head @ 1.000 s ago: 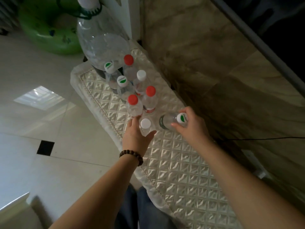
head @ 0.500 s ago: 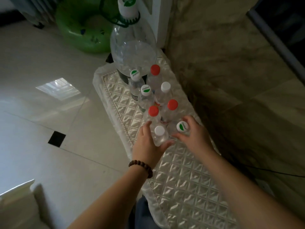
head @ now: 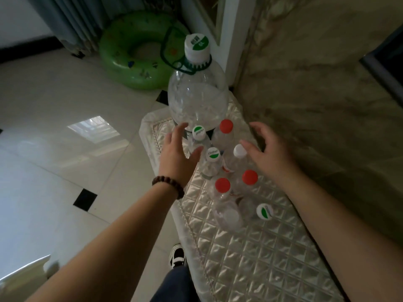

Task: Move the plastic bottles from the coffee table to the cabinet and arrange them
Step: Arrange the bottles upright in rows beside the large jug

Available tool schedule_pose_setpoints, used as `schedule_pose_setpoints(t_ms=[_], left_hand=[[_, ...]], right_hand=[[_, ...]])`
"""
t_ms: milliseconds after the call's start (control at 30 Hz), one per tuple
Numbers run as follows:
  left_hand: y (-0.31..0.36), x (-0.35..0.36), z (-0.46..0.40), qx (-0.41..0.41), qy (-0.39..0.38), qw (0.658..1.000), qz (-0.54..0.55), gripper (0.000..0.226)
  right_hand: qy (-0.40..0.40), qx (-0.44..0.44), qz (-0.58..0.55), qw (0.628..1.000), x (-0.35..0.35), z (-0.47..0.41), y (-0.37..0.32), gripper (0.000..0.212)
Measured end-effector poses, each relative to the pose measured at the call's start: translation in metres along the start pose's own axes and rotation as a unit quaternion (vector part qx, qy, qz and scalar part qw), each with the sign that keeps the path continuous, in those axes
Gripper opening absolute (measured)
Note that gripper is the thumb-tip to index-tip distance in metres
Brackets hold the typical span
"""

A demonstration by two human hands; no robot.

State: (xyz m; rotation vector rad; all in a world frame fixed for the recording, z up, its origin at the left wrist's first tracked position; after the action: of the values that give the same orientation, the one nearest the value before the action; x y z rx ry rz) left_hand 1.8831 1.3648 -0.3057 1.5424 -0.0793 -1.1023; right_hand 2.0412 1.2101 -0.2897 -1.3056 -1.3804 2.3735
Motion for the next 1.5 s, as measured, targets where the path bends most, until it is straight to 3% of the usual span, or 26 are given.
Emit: schedule_pose_setpoints(t_ms=[100, 300, 833, 933, 1100, 1333, 1500], left_hand=[[0.005, 0.010, -0.024, 0.023, -0.047, 0.998, -0.038, 0.055], [-0.001, 0.016, -0.035, 0.037, -0.041, 0.996, -0.065, 0.037], [0.004, 0.028, -0.040, 0.030, -0.064, 0.997, -0.044, 0.044], [0.000, 0.023, -0.037, 0.022, -0.067, 0.997, -0.015, 0.049], [-0.008, 0.003, -0.004, 0.025, -0.003, 0.998, 0.059, 0.037], [-0.004, 0.029, 0.023, 0.026, -0.116, 0.993, -0.009, 0.061], [-0.002, 0.037, 0.016, 0.010, -0.090, 0.996, -0.007, 0.039]], right_hand=[[-0.040, -0.020, 0.027, 0.999, 0.015, -0.035, -0.013, 0.054], [-0.104, -0.011, 0.108, 0.989, 0.034, -0.058, -0.011, 0.041], [-0.070, -0.003, 0.075, 0.995, 0.026, -0.058, -0.011, 0.039], [-0.069, 0.012, 0.051, 0.996, 0.022, -0.057, -0.009, 0.051], [-0.019, 0.014, 0.032, 0.999, 0.003, -0.026, -0.005, 0.065], [-0.099, 0.030, 0.093, 0.990, 0.015, 0.004, 0.006, 0.042], [-0.096, 0.019, 0.107, 0.990, 0.016, -0.001, 0.007, 0.032]])
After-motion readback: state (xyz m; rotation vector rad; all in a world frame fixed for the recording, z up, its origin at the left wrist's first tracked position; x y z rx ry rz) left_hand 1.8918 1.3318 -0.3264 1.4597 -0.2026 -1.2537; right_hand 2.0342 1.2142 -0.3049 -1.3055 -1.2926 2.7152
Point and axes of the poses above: each hand's wrist, its own z-axis away from the middle knuckle, its own x-axis out of the palm, y = z × x, the point moved 4 cm from there along -z, towards the middle knuckle, and after that the axes turned 3 degrees about -y, right-handed, at the moved point
